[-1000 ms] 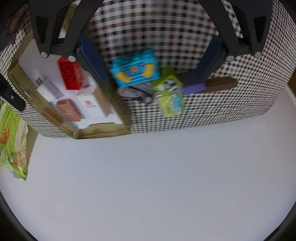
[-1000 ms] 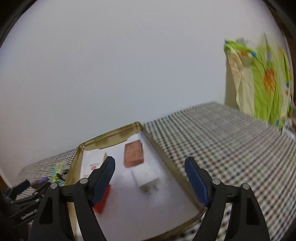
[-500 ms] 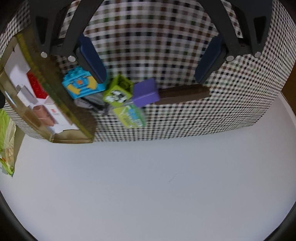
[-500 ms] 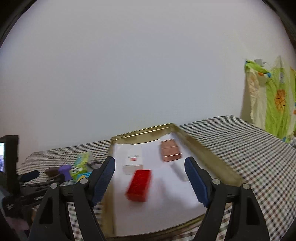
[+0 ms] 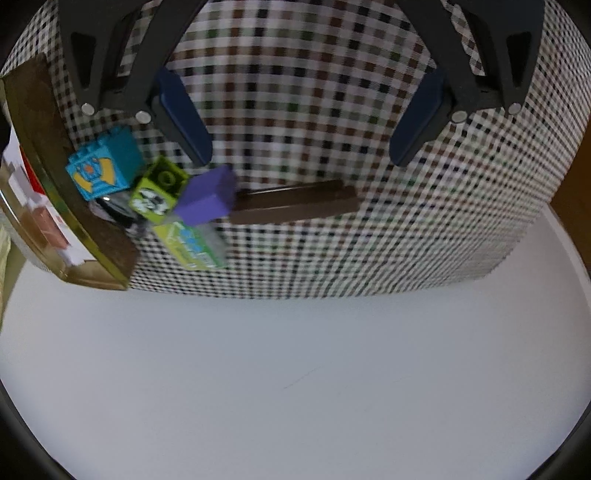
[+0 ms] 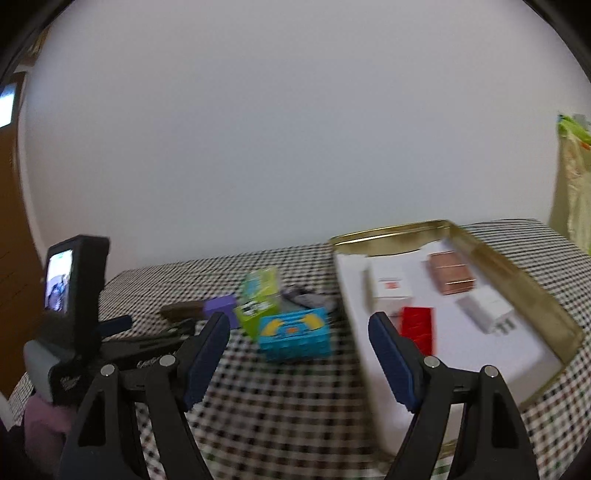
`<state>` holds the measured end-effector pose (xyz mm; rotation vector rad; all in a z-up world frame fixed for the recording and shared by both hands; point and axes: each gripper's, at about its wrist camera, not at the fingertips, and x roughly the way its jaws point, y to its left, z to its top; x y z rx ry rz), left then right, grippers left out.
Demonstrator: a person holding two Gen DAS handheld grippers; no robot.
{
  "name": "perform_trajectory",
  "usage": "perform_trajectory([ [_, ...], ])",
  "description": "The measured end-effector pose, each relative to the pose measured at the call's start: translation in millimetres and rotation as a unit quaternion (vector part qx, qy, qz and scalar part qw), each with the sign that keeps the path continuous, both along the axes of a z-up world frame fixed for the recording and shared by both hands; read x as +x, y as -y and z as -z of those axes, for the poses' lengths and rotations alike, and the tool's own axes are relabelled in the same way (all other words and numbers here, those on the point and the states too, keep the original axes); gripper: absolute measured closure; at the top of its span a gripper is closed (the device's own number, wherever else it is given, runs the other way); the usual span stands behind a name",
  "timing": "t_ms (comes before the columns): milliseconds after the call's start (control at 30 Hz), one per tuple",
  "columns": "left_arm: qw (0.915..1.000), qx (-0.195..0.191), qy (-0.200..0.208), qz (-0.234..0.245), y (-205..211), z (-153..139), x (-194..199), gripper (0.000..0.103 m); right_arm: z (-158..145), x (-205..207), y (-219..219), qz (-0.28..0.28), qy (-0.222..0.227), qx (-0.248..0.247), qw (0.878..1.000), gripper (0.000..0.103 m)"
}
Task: Organize rigid objects
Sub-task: 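Move both grippers back toward the pile of blocks beside the tin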
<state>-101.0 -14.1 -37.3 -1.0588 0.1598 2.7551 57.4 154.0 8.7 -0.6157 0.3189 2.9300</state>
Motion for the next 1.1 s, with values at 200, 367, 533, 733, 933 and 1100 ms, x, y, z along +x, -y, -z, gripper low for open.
perform_trajectory([
  [200,0.9998,-0.004,0.006,-0.019,22,2,-11,0.005,7,-19,18,-0.027,0.032,-0.012,0.999,0.023],
  [367,0.9993,0.000,0.015,-0.034,39,3,-16,0.005,14,-31,26,-0.040,0.056,-0.033,0.997,0.023],
  [533,0.9989,-0.013,0.014,-0.042,43,4,-18,0.005,22,-46,29,-0.043,0.084,-0.051,0.994,0.023],
  [733,0.9987,-0.020,0.016,-0.043,45,4,-15,0.005,34,-67,26,-0.009,0.126,-0.072,0.989,0.023],
  [933,0.9984,-0.016,0.028,-0.045,48,8,-21,0.005,37,-77,26,0.019,0.143,-0.071,0.987,0.023],
  [1100,0.9977,-0.013,0.040,-0.053,50,11,-25,0.005,36,-89,27,0.044,0.153,-0.061,0.985,0.023],
])
